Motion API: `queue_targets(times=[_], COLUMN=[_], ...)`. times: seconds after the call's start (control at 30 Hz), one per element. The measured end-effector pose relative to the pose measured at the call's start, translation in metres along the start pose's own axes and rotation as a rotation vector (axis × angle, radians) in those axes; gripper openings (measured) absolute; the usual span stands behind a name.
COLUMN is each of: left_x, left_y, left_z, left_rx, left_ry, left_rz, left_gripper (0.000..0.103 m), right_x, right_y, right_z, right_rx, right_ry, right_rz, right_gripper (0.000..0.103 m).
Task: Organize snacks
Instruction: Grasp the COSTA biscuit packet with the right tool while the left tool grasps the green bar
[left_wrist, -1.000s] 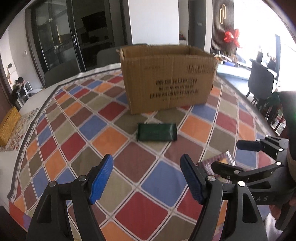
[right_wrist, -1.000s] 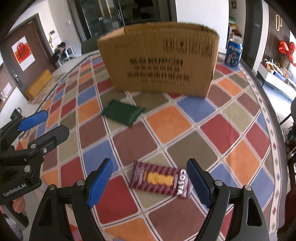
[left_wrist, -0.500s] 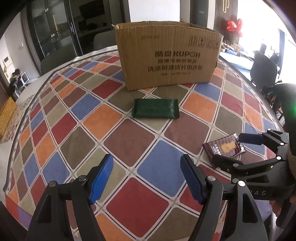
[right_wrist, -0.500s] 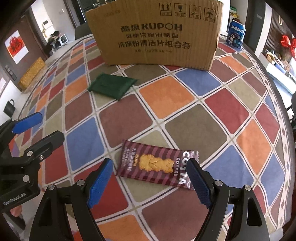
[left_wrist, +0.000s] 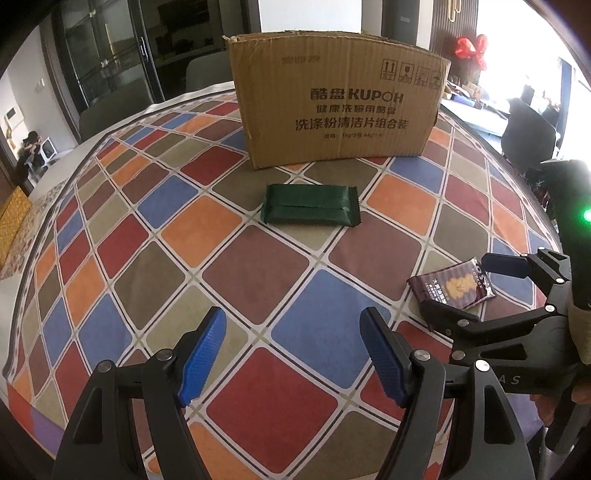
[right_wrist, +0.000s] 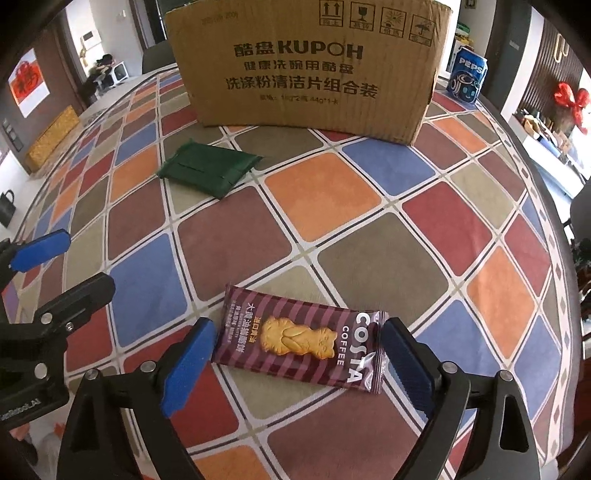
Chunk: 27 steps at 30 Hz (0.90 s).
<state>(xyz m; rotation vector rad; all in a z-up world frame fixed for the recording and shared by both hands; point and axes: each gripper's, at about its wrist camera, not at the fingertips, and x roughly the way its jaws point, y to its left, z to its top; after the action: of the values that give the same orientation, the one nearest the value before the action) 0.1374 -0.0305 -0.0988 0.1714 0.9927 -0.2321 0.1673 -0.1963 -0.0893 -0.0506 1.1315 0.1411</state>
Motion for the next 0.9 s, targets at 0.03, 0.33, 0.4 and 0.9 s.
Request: queue_targets(times=[0.03,0.33,0.4,0.9], left_x=[0.001,0.001,0.002,0.001], left_y=[0.000,-0.002,-0.003,-0.005], left_z=[0.000,0.000,0.000,0.007], left_rx=[0.000,0.005,0.005,0.010], left_ry=[0.002,0.004,0.004,-0.017], left_rz=[-0.001,-0.005,-0.005,-0.026], left_gripper=[0.074,0.074,0.074,0.074], right_x=[0.001,0.002,0.001,-0.006], right_y=[-0.001,-0.003,-0.002,-0.011], right_z=[0.000,-0.002,-0.003,-0.006], right_rx=[0.002,0.014,0.019,0.085], right_ry=[0.001,-0.012,-0.018,-0.050], right_rz=[-0.001,-0.008,-0.009,0.032], right_gripper=[0.094,0.096,0.095,0.085])
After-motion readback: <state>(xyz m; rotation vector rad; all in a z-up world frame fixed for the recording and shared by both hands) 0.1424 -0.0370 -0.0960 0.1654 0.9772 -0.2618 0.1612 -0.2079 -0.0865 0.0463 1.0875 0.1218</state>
